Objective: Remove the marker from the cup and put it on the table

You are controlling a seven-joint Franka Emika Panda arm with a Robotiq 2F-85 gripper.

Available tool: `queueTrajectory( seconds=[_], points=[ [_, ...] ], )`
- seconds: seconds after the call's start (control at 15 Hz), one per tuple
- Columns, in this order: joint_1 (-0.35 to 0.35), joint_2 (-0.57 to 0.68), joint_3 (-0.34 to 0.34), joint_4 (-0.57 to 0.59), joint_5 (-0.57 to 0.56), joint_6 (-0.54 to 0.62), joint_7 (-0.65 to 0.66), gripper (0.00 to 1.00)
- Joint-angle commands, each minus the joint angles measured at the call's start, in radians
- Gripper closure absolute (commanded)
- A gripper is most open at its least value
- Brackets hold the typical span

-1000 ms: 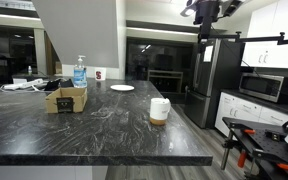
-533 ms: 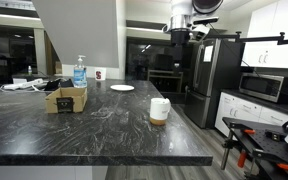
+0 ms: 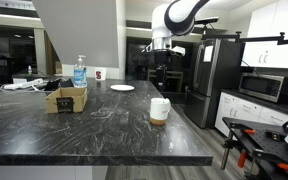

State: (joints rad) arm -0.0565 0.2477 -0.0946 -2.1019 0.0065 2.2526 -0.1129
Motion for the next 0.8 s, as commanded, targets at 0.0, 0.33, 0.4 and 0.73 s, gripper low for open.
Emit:
queueTrajectory(
  seconds=[0.0, 0.33, 0.4, 0.73],
  points=[
    [-0.03, 0.075, 0.017, 0.066, 0.031, -0.033, -0.015, 0.38],
    [-0.051, 0.142, 0.026, 0.098, 0.038, -0.044, -0.023, 0.39],
    [-0.052, 0.151, 0.027, 0.099, 0.035, -0.046, -0.024, 0.4],
    [-0.06, 0.181, 0.036, 0.099, 0.035, -0.055, -0.031, 0.42]
  ],
)
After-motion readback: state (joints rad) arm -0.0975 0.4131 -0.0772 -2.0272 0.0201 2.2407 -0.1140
